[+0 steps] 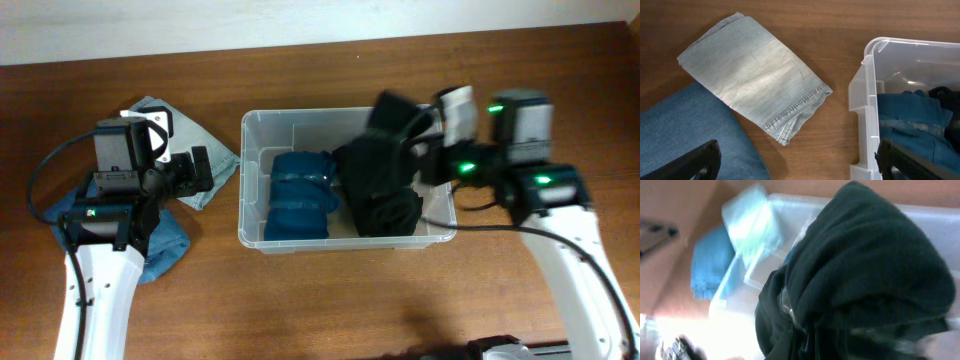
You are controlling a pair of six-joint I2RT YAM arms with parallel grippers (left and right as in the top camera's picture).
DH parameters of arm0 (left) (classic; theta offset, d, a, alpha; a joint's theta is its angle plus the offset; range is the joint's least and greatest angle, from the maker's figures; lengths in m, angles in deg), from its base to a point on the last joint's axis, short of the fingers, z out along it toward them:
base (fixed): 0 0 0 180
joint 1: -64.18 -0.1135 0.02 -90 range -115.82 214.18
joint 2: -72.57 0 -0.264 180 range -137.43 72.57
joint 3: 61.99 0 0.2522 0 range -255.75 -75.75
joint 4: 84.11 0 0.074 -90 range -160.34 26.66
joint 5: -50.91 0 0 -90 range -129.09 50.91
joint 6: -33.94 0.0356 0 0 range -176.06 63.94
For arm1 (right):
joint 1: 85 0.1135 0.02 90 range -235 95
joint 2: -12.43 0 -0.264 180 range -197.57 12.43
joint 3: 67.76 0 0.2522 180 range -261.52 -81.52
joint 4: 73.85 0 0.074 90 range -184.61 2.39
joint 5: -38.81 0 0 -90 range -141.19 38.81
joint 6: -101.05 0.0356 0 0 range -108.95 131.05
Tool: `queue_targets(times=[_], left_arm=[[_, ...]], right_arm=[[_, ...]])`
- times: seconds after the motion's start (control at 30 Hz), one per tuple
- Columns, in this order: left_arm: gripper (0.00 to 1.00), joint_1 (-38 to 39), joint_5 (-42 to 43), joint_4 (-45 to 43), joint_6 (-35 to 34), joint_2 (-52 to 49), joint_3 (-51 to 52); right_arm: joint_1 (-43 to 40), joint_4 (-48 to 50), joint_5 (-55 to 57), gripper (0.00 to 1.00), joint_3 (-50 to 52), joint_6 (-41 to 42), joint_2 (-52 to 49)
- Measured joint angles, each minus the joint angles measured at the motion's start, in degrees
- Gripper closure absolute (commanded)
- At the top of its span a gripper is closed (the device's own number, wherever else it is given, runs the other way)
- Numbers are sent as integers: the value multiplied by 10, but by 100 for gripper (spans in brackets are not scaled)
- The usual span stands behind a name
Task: Pack container
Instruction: 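Press the black garment down into the bin with the right gripper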
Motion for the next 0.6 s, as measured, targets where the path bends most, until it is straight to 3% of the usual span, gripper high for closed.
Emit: queue_targets(times=[0.3,0.5,0.53,0.57,0.6], left_arm=[[1,0,0,0,0,0,0],[0,0,0,0,0,0,0],[0,0,0,0,0,0,0],[1,0,0,0,0,0,0],[1,0,0,0,0,0,0]], right_arm=[[176,71,66,96,1,-8,-106],[182,59,109,95,0,2,-115],[182,49,117,61,0,2,-115],[181,27,135,11,0,11,-115],[181,18,144,2,0,15,-115]])
